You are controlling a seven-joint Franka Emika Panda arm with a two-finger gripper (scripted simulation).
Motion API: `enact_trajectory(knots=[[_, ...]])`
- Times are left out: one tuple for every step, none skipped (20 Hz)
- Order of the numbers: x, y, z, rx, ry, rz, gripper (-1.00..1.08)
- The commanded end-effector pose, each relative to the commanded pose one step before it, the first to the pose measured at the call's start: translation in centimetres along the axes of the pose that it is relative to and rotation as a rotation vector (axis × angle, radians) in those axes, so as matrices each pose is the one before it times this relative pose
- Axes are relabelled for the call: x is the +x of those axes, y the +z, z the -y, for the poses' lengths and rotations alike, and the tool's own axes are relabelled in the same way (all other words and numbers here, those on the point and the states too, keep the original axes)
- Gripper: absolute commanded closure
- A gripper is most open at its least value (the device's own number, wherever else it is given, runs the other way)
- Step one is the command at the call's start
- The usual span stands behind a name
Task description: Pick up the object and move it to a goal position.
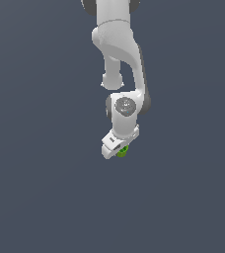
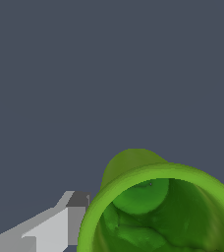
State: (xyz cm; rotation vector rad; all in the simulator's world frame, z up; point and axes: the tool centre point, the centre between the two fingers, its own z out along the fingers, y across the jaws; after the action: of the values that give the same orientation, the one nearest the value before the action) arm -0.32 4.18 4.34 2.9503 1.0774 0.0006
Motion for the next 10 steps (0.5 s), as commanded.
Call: enact_trajectory(knots=[[-0.017, -0.073, 0.029, 0.00002, 0.00016, 0.00011, 1.08], [-0.011, -0.113, 0.046, 0.0, 0.0, 0.0, 1.08], [-0.015, -0.159, 0.064, 0.0, 0.0, 0.0, 1.08], [-0.019, -0.204, 0.083, 0.0, 0.0, 0.0, 1.08], [-0.024, -0.25, 0.101, 0.0, 0.0, 0.0, 1.08], [-0.028, -0.296, 0.12, 0.0, 0.0, 0.0, 1.08], [-0.032, -0.343, 0.139, 0.0, 0.0, 0.0, 1.08], [-0.025, -0.386, 0.172, -0.00048, -0.00024, 0.00043, 1.08], [-0.041, -0.437, 0.177, 0.0, 0.0, 0.0, 1.08], [-0.045, -0.485, 0.196, 0.0, 0.0, 0.0, 1.08]])
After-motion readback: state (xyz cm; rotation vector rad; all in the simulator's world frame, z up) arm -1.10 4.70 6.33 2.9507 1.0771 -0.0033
